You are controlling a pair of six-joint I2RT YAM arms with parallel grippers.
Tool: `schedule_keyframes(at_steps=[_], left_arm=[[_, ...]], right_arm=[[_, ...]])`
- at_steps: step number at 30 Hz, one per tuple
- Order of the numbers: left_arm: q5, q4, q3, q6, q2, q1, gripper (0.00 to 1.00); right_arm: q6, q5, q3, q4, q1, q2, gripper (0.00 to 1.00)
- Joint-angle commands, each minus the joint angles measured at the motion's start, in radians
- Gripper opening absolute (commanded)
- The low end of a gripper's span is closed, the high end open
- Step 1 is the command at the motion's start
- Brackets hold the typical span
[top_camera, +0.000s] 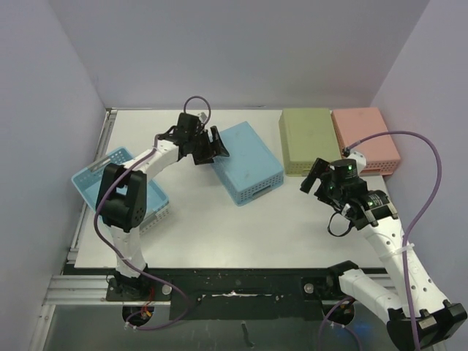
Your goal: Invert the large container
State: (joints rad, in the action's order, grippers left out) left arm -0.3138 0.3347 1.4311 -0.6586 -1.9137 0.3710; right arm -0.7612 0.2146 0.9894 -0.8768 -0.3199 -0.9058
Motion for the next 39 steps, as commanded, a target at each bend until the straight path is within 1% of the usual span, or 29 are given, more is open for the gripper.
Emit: schedule_keyframes(at_steps=[1,6,13,19,23,26,27,30,32,35,39], left_arm=[[-0.076,-0.082,0.145,0.008,-0.102,-0.025,0.71],[-0.140,-0.016,0.365,0.042,-0.257,-0.026,0.70],[-0.225,0.016,0.579,0.049,-0.422,0.005,0.69],[-0.282,-0.044,0.672,-0.021,-0.491,0.020,0.69],[-0.260,0.016,0.758,-0.009,-0.516,0.015,0.69],[-0.204,0.083,0.795,0.028,-0.496,-0.005,0.69],[-0.188,0.106,0.795,0.045,-0.476,-0.012,0.69],[-0.073,0.177,0.772,0.116,-0.389,-0.016,0.69],[-0.024,0.213,0.715,0.158,-0.310,-0.004,0.69],[0.023,0.202,0.531,0.187,-0.153,0.039,0.69],[0.081,0.115,0.188,0.159,0.089,0.136,0.69]], right_arm=[[-0.006,0.033,-0.001,0.004,0.008,0.034,0.98],[-0.020,0.053,0.003,-0.042,0.008,0.063,0.98],[-0.043,0.056,-0.014,-0.091,0.008,0.124,0.98],[-0.056,0.072,-0.014,-0.118,0.009,0.139,0.98],[-0.056,0.057,-0.024,-0.099,0.009,0.136,0.98],[-0.053,0.044,-0.024,-0.086,0.008,0.125,0.98],[-0.048,0.043,-0.024,-0.082,0.008,0.123,0.98],[-0.035,0.043,-0.021,-0.072,0.009,0.113,0.98],[-0.027,0.043,-0.021,-0.065,0.009,0.104,0.98],[-0.017,0.041,-0.024,-0.045,0.008,0.088,0.98],[-0.010,0.018,-0.030,-0.007,0.009,0.061,0.98]])
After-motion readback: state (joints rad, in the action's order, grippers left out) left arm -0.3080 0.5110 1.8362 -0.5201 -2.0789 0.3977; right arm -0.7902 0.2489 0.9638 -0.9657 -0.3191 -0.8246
